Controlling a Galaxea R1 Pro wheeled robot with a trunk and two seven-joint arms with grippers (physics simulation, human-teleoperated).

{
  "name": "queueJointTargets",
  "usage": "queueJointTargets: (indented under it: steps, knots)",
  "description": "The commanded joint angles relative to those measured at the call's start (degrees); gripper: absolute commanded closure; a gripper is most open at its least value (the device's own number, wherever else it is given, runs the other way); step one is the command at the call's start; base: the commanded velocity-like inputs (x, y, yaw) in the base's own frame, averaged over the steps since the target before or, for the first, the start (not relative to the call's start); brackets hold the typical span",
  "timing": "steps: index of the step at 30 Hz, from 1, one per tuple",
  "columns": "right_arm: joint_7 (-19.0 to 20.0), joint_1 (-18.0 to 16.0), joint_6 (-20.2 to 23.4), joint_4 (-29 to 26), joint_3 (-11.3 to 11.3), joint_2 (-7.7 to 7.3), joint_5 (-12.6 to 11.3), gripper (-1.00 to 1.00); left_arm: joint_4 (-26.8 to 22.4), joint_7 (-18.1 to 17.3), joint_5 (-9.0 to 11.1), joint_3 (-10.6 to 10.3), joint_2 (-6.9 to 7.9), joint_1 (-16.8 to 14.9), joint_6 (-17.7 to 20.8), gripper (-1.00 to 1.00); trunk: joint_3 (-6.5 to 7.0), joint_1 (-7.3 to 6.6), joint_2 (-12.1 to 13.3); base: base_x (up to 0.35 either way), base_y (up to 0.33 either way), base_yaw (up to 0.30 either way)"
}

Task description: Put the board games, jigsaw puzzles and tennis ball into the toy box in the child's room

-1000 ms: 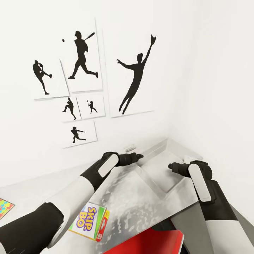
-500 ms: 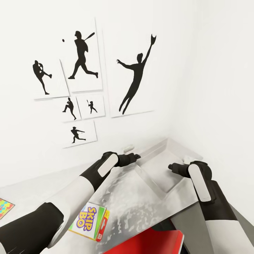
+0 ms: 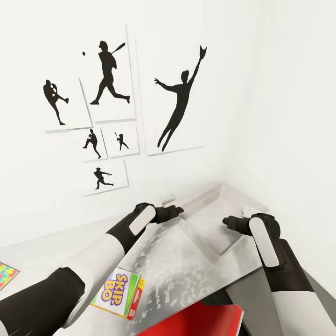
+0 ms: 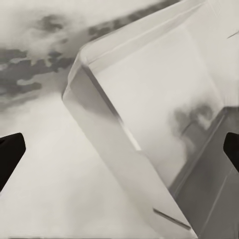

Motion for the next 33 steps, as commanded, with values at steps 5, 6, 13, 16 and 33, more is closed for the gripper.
queueJointTargets:
  steps: [5,6,13,16,33]
  knots:
    - [-0.56,0.11,0.16,-0.05,-0.01,-0.04,-0.59,-1.00,0.71,0.61,0.55,-0.20,0.00,-0.07,-0.04,-1.00,-0.13,0.04,-0.13,0.000,0.000,0.000]
    - [-0.56,0.23,0.16,-0.05,-0.01,-0.04,-0.59,-1.00,0.75,0.60,0.55,-0.20,0.00,-0.07,-0.04,-1.00,-0.13,0.04,-0.13,0.000,0.000,0.000]
    - [-0.50,1.48,0.16,-0.05,-0.20,-0.28,-0.59,-1.00,0.90,0.66,0.54,-0.27,0.00,-0.07,-1.31,-1.00,-0.17,0.04,-0.13,0.000,0.000,0.000]
    - [-0.48,1.55,0.16,-0.05,-0.26,-0.43,-0.59,-1.00,0.91,0.65,0.54,-0.33,0.00,-0.07,-1.47,-1.00,-0.23,0.04,-0.13,0.000,0.000,0.000]
    - [-0.32,2.03,0.16,-0.06,-0.89,-0.91,-0.51,-1.00,0.92,0.67,0.47,-0.39,0.00,-0.07,-1.64,-1.00,-0.59,0.04,-0.13,0.000,0.000,0.000]
